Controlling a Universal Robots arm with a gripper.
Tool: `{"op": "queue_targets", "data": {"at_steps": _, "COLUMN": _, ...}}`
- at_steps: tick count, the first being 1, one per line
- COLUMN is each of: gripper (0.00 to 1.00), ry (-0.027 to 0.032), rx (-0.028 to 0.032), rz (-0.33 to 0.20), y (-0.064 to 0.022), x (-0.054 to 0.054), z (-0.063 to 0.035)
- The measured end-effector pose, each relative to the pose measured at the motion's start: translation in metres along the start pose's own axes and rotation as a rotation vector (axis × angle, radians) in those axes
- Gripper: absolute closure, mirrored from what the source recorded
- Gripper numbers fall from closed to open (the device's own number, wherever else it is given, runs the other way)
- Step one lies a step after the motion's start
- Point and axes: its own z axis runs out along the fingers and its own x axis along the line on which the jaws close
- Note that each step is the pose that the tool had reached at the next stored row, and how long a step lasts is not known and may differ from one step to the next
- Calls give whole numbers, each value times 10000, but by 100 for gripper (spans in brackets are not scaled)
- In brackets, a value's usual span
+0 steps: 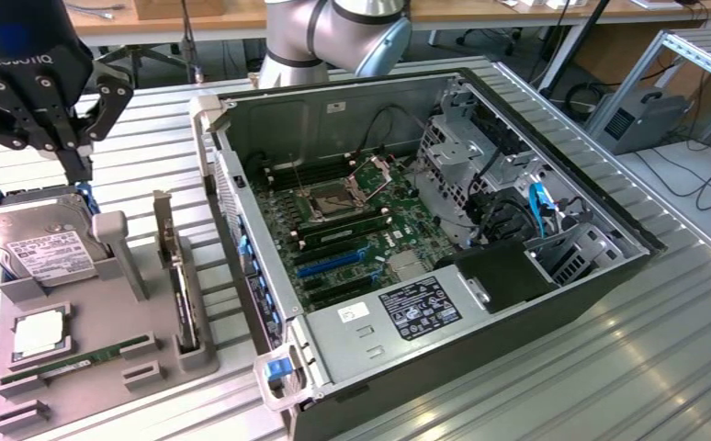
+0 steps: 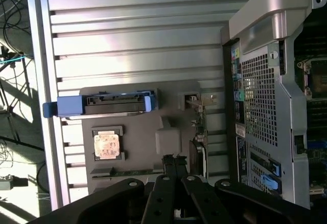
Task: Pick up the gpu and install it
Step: 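Reach for the gpu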
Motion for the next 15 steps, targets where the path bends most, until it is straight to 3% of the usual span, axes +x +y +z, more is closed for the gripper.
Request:
{"op": "queue_targets", "data": {"at_steps": 2, "gripper": 89, "ry": -3, "rx": 54, "rz": -1, "y": -4, "x": 54, "z": -2}}
{"op": "queue_targets", "data": {"at_steps": 4, "gripper": 89, "ry": -5, "rx": 63, "rz": -2, "y": -13, "x": 60, "z": 0}}
{"op": "queue_targets", "data": {"at_steps": 6, "gripper": 89, "ry": -6, "rx": 93, "rz": -3, "y": -116, "x": 49, "z": 7}}
{"op": "queue_targets", "data": {"at_steps": 15, "gripper": 89, "ry": -10, "rx": 138, "rz": -3, "y": -225, "x": 41, "z": 13}}
